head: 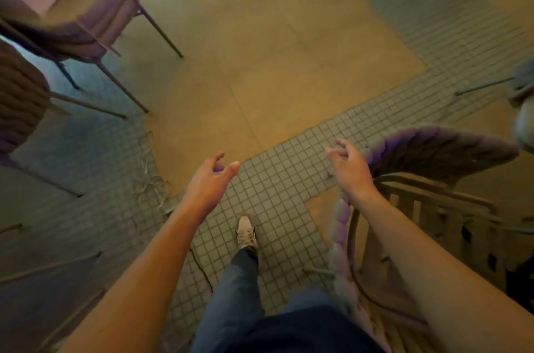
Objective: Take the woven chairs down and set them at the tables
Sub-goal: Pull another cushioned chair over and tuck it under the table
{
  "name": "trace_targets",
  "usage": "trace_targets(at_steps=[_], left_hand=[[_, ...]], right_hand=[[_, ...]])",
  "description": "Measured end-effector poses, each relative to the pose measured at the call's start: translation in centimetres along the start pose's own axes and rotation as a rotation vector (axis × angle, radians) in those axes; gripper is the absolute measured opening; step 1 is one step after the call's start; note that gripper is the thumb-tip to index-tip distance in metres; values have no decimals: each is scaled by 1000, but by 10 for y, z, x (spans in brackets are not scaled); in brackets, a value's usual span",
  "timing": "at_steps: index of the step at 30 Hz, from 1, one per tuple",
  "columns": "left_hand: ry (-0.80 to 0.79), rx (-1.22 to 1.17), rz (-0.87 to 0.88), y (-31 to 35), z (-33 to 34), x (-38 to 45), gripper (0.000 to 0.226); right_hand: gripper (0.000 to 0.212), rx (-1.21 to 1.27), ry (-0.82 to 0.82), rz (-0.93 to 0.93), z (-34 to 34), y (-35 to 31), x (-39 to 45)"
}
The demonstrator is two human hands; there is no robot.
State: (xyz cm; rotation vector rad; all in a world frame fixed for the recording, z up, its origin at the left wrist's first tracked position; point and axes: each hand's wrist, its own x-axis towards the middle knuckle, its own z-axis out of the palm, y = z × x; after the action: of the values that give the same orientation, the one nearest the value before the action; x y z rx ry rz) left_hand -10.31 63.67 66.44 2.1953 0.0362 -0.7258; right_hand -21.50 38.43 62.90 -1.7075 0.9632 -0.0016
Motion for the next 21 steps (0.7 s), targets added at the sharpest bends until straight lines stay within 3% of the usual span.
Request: trace_targets(at_steps=[8,12,16,21], left_hand=[[-202,131,116,130,-23,181,52],[-297,179,237,220,11,271,57],[-238,166,314,322,57,352,65],[-393,202,407,453,136,428,44]], right_hand=[[52,124,205,163,-19,-80,122],[51,242,317,278,-59,-98,197],[54,327,404,390,-109,-114,281],[52,385,594,478,-189,-144,362]])
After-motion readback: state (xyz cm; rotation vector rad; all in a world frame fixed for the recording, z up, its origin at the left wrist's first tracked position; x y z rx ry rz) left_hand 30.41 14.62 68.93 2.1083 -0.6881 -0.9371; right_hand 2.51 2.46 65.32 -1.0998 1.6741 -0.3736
